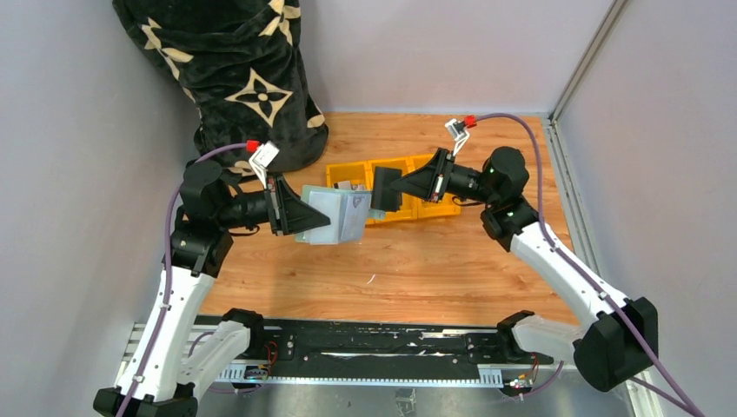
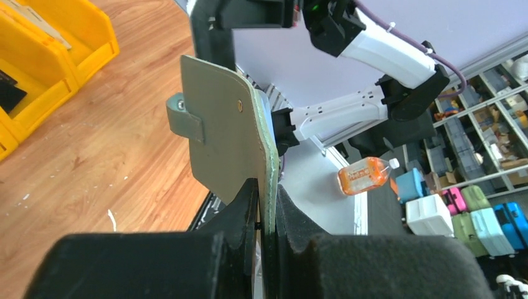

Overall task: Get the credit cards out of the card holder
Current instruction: Place the credit card in the storage box.

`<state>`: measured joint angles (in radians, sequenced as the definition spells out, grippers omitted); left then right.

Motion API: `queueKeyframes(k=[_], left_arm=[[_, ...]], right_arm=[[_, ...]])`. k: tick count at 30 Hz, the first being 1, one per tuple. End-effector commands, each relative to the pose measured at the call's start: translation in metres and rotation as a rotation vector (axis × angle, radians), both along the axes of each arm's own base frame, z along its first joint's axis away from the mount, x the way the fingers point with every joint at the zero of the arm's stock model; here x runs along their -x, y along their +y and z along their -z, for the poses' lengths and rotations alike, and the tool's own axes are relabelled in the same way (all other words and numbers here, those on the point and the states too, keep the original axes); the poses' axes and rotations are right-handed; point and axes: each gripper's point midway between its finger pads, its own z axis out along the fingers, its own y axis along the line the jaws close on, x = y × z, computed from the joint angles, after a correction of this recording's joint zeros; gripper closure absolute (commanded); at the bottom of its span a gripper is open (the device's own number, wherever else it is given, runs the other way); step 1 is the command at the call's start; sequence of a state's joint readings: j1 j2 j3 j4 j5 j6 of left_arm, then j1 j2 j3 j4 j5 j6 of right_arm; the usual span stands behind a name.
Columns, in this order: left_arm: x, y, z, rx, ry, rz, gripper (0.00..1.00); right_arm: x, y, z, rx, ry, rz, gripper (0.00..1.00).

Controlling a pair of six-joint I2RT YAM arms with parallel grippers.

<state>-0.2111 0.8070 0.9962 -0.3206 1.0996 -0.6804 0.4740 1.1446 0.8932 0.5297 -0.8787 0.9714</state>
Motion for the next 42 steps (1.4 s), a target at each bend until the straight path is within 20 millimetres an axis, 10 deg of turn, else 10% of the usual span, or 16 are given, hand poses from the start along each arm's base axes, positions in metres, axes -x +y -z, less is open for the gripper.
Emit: queueKeyframes(k=[1, 16, 30, 36, 42], left_arm=[[0.015, 0.004, -0.010, -0.044, -0.168, 0.042, 1.00], [0.034, 0.016, 0.010, -0.188, -0.315, 0.098, 1.00], [0.046, 0.015, 0.000, -0.160, -0.327, 0.125, 1.00], [0.050, 0.015, -0.005, -0.149, -0.353, 0.148, 1.00], [0.057, 0.014, -0.010, -0.130, -0.367, 0.175, 1.00]], right_arm=[[-0.046, -0.037, 0.055, 0.285, 0.028, 0.257, 1.00], [-0.156, -0.057, 0.180, 0.789, 0.121, 0.434, 1.00], [-0.194, -0.014, 0.247, 0.866, 0.180, 0.373, 1.00], [-0.193, -0.013, 0.233, 0.894, 0.156, 0.391, 0.70], [-0.169, -0.008, 0.137, 0.679, 0.017, 0.417, 0.44]])
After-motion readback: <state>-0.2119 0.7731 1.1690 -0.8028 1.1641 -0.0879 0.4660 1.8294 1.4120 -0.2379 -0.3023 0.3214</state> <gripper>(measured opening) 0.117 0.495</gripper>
